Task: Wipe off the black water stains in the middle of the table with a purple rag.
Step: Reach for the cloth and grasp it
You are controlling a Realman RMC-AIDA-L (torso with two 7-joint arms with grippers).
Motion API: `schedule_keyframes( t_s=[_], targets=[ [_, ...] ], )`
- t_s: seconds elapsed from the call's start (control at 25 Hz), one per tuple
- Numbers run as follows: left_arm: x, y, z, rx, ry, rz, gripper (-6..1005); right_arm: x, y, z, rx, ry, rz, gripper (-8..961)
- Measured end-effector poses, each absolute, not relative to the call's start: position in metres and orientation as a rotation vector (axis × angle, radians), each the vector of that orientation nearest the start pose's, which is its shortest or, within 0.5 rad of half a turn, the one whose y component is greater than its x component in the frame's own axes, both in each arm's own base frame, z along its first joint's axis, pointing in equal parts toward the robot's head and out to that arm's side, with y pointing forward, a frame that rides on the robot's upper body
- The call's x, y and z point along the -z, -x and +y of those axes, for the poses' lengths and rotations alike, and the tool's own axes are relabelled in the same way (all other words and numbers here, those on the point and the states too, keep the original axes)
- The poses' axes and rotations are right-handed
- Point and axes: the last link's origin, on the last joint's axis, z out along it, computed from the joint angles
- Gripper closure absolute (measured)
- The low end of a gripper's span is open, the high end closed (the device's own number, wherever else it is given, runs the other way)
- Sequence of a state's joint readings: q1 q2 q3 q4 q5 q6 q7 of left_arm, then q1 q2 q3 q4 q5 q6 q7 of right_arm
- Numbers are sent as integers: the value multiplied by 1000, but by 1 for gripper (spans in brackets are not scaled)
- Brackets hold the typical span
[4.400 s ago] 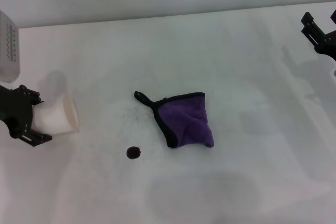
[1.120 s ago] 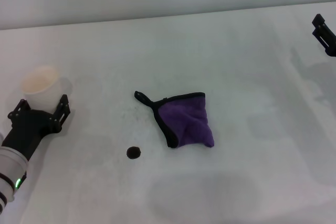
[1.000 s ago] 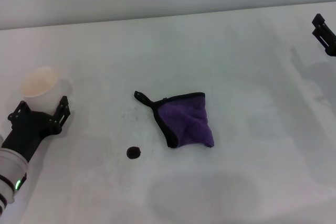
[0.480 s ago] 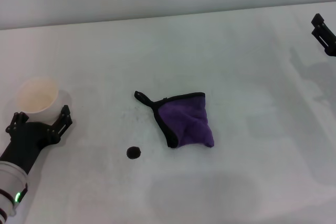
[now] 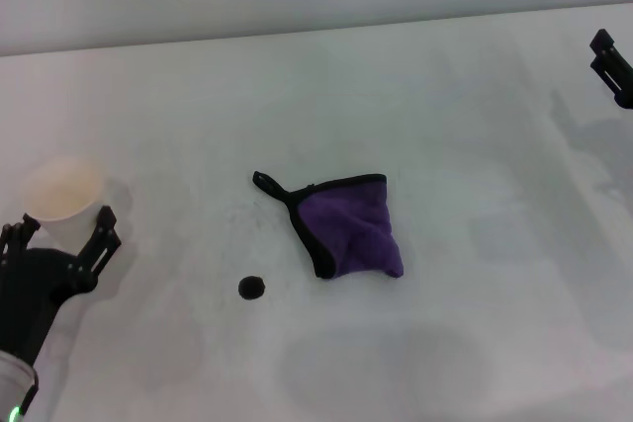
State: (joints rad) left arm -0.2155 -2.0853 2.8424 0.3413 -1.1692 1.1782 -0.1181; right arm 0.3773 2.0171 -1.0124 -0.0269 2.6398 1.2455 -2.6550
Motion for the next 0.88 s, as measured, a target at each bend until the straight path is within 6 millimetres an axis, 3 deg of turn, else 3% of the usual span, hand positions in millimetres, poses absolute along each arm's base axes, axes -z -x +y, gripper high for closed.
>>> schedule_keyframes(
  t_s=[0.36, 0.88],
  targets=[
    [79, 338, 206, 736, 1736, -744, 107, -33, -386, 305, -777, 1486, 791, 129],
    [76, 339, 213, 674, 1755, -657, 107, -36, -392, 299, -774, 1465, 806, 129]
  ],
)
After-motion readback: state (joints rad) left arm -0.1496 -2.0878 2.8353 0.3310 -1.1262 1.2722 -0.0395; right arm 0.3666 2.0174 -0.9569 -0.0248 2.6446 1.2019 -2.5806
